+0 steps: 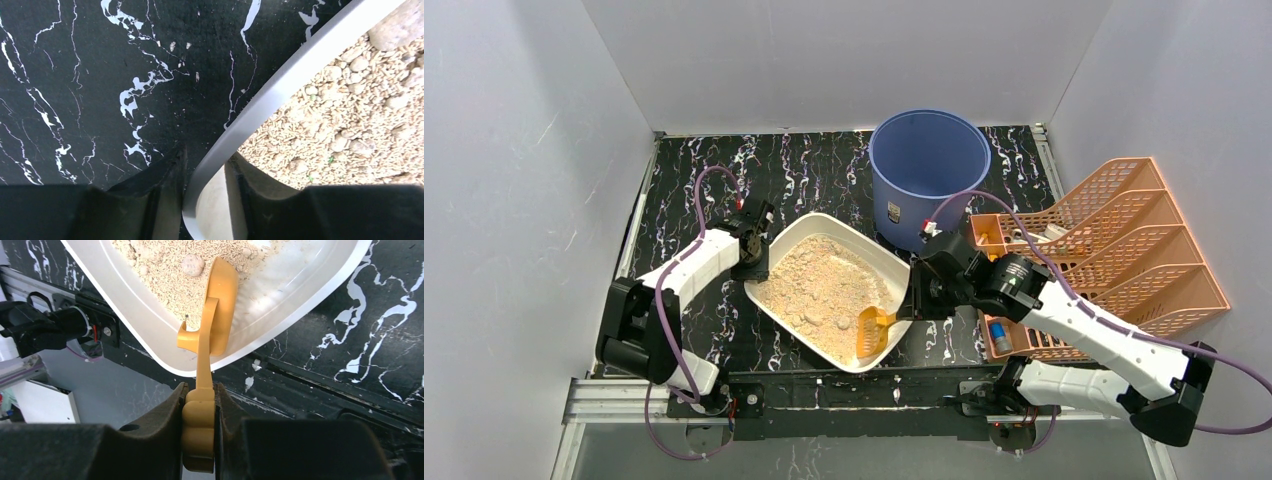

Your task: Clean the litter box

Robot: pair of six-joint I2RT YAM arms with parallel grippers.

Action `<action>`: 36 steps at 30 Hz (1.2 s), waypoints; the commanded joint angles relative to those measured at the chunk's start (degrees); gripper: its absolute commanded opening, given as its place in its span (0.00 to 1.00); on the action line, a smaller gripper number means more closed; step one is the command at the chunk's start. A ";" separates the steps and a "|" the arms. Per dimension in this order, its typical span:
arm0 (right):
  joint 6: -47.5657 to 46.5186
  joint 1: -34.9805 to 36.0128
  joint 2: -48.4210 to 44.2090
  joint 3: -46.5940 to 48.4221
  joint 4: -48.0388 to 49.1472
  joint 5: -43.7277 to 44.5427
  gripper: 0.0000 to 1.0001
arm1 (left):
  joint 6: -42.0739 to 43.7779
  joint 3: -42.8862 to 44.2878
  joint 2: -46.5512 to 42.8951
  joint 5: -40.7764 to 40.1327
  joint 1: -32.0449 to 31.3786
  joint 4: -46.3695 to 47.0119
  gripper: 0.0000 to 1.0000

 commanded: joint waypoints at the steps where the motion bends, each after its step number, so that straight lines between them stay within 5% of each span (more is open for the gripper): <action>1: 3.89 -0.08 -2.28 -2.79 4.11 -1.21 0.01 | -0.02 0.28 0.99 -0.23 -0.27 -0.38 0.27; 13: 7.63 -0.08 -3.96 -9.12 9.68 -2.88 0.01 | 0.20 0.41 -0.67 -1.05 -0.25 -1.62 0.00; 36: 24.22 0.00 -1.72 -27.51 37.14 5.17 0.01 | -2.46 3.94 -7.52 2.64 -1.36 -6.79 0.00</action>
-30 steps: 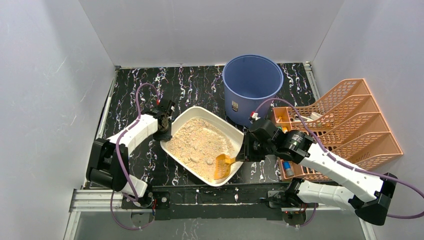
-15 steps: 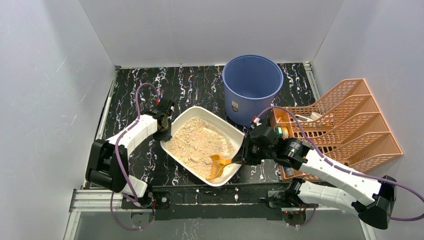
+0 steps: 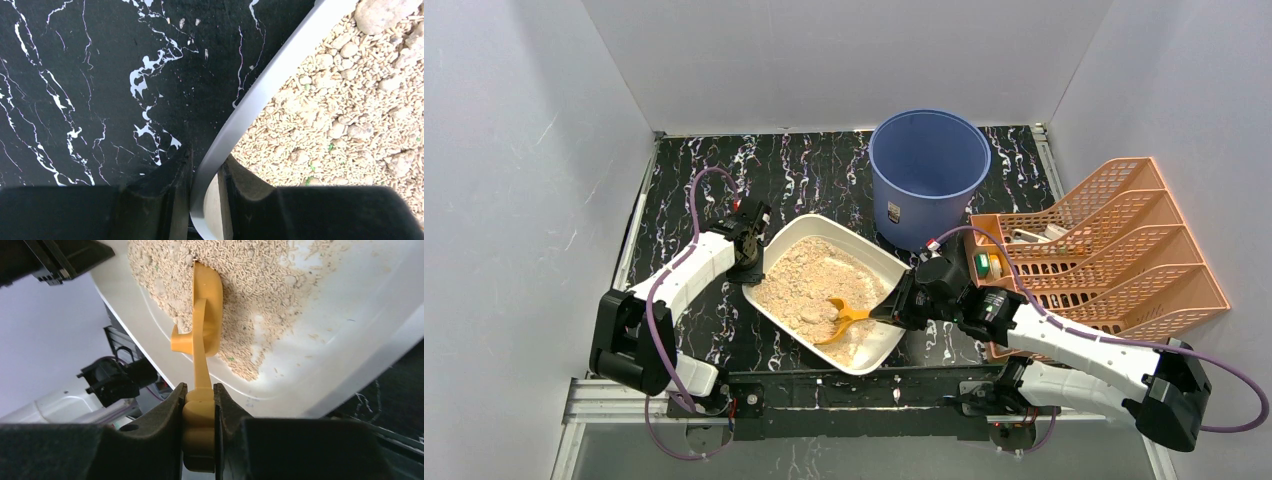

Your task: Clean the litter box

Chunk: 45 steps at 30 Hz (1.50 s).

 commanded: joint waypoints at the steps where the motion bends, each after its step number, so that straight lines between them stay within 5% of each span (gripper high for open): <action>1: 4.71 -0.08 2.36 -4.82 6.47 5.45 0.01 | -3.81 3.99 -5.11 2.41 -1.32 -2.83 0.00; 17: 12.01 -0.08 11.67 -14.85 39.95 5.12 0.01 | -8.22 9.15 -12.34 7.79 -3.35 -8.02 0.00; 30: 8.66 -0.05 18.45 -22.63 71.45 4.48 0.01 | -7.45 15.53 -15.61 4.74 -3.37 -11.36 0.00; 45: 8.36 -0.11 -0.82 -33.55 71.94 12.34 0.01 | -7.13 14.68 -17.33 -1.41 -3.37 -10.97 0.00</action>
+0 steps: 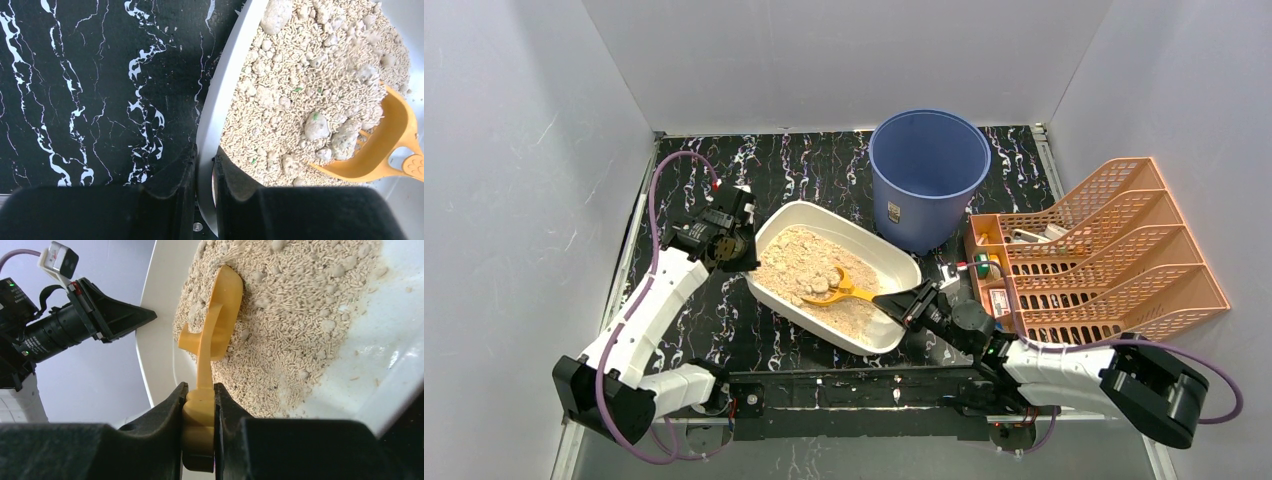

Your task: Clean the litter box

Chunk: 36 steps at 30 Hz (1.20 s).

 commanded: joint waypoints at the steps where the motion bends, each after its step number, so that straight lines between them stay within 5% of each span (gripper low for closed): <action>1: -1.43 -0.17 -4.76 -0.93 1.80 4.10 0.01 | -0.62 2.82 -3.30 -2.76 -0.22 2.02 0.00; 25: -0.96 -0.24 -29.27 -9.47 -7.93 5.65 0.01 | -4.26 -10.63 0.29 -6.04 -0.22 7.78 0.01; 36: 0.21 -0.31 -32.33 -8.02 -11.99 4.00 0.01 | -4.81 -11.60 2.27 -5.88 -0.22 10.21 0.30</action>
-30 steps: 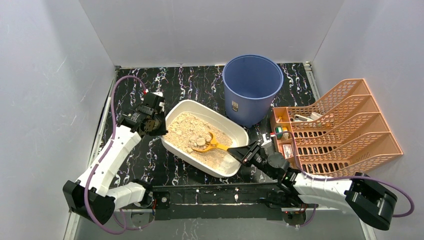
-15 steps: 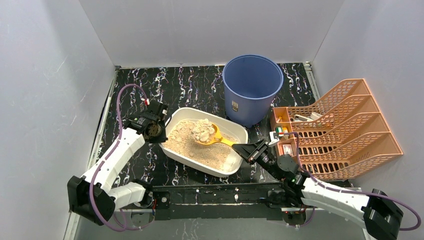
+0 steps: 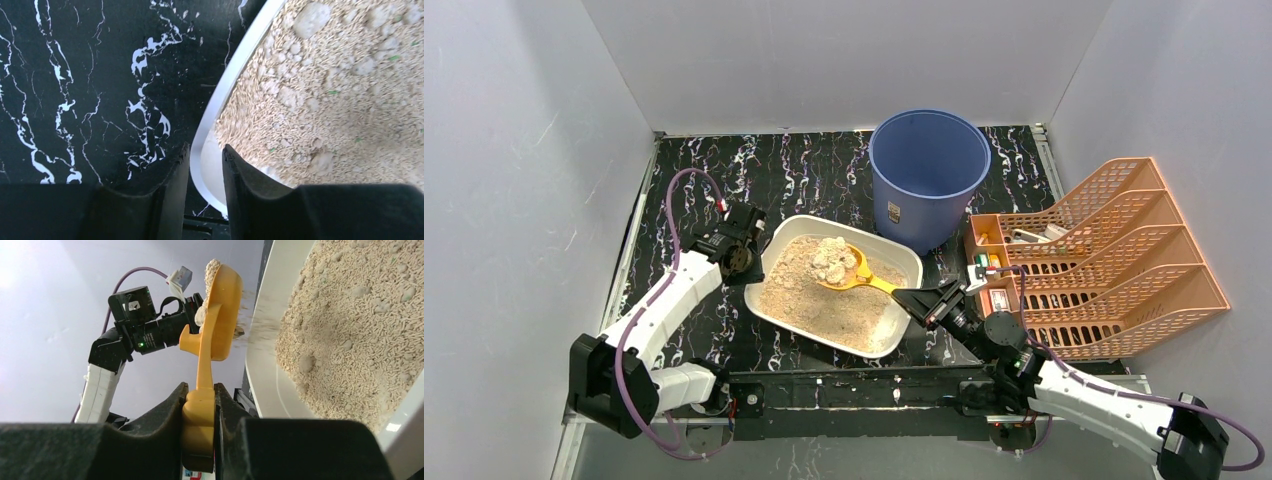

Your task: Clean the litter box

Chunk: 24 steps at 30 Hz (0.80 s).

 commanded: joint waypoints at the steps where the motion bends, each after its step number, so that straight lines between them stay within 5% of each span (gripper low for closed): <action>1: 1.48 -0.22 -3.07 -4.30 -1.75 0.83 0.01 | -0.77 0.56 -0.12 -1.94 -0.02 1.89 0.32; 5: 2.29 -0.18 -3.57 -5.22 3.49 -0.19 0.01 | -0.80 1.03 -0.68 -2.50 -0.02 1.21 0.42; 8: 1.48 -0.26 -4.96 -3.10 -4.46 1.80 0.01 | -0.97 2.75 -1.52 -2.50 -0.02 0.18 0.50; 11: 2.18 -0.25 -1.38 -5.80 7.96 0.06 0.01 | -1.08 5.80 -2.74 -2.58 -0.02 -1.44 0.58; 14: 1.35 -0.32 -1.78 -3.21 2.18 1.32 0.01 | -0.67 9.94 -3.50 -2.56 -0.02 -3.66 0.64; 17: 1.07 -0.35 1.63 -4.29 11.47 -1.34 0.01 | -0.52 13.88 -4.35 -1.90 -0.02 -5.08 0.70; 21: 1.10 -0.38 0.97 -2.80 8.23 1.47 0.01 | -0.49 18.83 -5.23 0.01 -0.04 -6.71 0.76; 24: -1.75 -0.41 5.52 -1.64 16.43 -3.91 0.01 | -0.86 21.97 -6.04 1.80 -0.02 -7.42 0.85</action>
